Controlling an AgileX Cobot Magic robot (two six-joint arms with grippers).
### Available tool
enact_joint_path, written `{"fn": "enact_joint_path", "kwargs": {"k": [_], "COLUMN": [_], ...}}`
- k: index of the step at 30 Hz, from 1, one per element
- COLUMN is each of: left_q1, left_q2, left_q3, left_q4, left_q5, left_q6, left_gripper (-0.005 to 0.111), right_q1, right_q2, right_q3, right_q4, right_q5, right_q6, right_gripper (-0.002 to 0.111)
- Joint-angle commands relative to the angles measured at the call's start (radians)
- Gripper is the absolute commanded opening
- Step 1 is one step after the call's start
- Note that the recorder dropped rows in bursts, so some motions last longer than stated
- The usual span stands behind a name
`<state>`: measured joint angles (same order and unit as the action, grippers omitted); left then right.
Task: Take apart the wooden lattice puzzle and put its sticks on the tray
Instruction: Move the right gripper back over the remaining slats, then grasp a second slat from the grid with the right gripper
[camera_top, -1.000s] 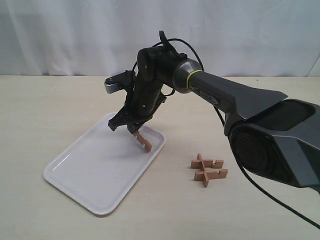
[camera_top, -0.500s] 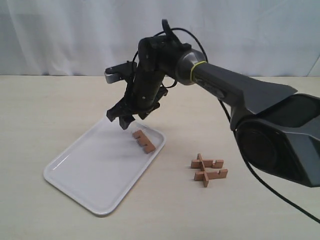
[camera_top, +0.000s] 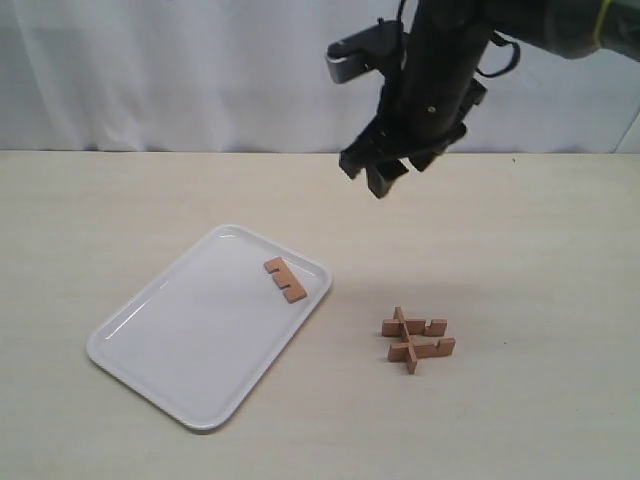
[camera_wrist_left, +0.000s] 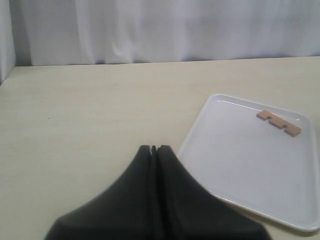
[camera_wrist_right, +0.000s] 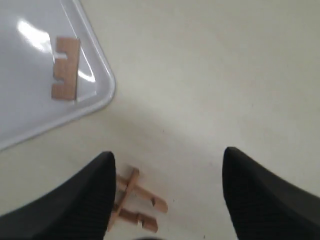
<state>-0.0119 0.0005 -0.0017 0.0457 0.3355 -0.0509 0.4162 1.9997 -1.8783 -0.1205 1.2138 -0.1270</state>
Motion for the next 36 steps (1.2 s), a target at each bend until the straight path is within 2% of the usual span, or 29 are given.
{"fn": "enact_joint_path", "kwargs": {"k": [1, 3, 6, 11, 14, 36], "left_q1": [-0.007, -0.007, -0.007, -0.007, -0.007, -0.007], "left_q2": [0.0, 0.0, 0.0, 0.0, 0.0, 0.0], "left_q3": [0.002, 0.002, 0.002, 0.002, 0.002, 0.002], "left_q4": [-0.002, -0.002, -0.002, -0.002, -0.002, -0.002], "left_q5": [-0.012, -0.012, -0.012, -0.012, -0.012, -0.012], "left_q6": [0.001, 0.001, 0.001, 0.001, 0.001, 0.001], "left_gripper": [0.0, 0.0, 0.0, 0.0, 0.0, 0.0], "right_q1": [-0.02, -0.02, -0.02, -0.02, -0.02, -0.02], "right_q2": [-0.076, -0.078, -0.063, -0.016, 0.012, 0.121], "right_q3": [0.179, 0.242, 0.312, 0.359, 0.361, 0.397], "right_q4": [0.001, 0.006, 0.024, 0.024, 0.037, 0.039], "right_q5": [0.007, 0.005, -0.094, -0.169, -0.201, -0.272], "right_q6": [0.082, 0.136, 0.195, 0.221, 0.221, 0.298], "right_gripper": [0.056, 0.054, 0.053, 0.049, 0.046, 0.045]}}
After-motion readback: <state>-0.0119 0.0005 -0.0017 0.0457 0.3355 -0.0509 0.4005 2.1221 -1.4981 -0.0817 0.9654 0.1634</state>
